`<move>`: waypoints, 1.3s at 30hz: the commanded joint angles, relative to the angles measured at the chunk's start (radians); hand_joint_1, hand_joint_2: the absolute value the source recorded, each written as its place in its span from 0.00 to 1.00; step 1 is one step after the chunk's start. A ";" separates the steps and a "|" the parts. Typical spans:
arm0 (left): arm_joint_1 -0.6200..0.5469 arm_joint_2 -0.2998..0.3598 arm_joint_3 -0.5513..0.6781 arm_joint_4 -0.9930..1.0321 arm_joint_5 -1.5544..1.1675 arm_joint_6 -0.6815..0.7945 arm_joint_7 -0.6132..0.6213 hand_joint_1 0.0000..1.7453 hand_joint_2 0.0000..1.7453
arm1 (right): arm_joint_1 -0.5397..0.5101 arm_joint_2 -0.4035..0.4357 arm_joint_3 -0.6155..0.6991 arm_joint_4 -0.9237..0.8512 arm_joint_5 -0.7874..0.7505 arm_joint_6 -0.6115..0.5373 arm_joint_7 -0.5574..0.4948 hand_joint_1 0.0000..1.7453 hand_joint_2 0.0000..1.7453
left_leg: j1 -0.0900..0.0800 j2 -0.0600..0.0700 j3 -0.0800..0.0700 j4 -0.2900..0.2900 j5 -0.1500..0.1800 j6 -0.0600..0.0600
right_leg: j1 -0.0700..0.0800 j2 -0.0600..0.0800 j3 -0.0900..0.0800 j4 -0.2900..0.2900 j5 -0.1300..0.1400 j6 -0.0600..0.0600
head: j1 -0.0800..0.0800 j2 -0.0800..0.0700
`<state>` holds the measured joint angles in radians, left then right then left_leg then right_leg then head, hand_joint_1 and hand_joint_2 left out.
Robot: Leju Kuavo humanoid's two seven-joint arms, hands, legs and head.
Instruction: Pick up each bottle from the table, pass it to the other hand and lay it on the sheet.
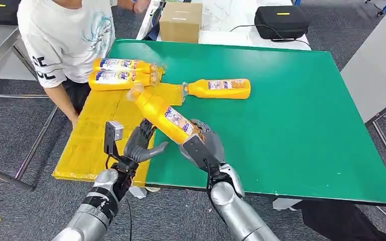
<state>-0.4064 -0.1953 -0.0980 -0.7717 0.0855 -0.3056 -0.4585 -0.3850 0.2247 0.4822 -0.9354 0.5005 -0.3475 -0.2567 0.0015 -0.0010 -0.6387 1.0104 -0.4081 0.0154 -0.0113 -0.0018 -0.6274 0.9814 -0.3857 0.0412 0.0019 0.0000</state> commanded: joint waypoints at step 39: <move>0.051 0.017 -0.088 -0.188 0.173 -0.007 0.038 1.00 1.00 | -0.080 0.048 0.183 0.213 0.028 0.115 -0.007 0.00 1.00 | 0.001 0.001 0.005 0.000 -0.002 -0.001 | 0.001 0.001 0.004 0.000 -0.002 -0.002 | 0.000 0.000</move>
<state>-0.3486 -0.1843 -0.1892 -0.9419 0.2544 -0.3292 -0.4052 -0.4198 0.2762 0.6153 -0.7889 0.5352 -0.2251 -0.2670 0.0016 -0.0012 -0.6388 1.0104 -0.4081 0.0154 -0.0112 -0.0018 -0.6276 0.9813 -0.3857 0.0411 0.0019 0.0000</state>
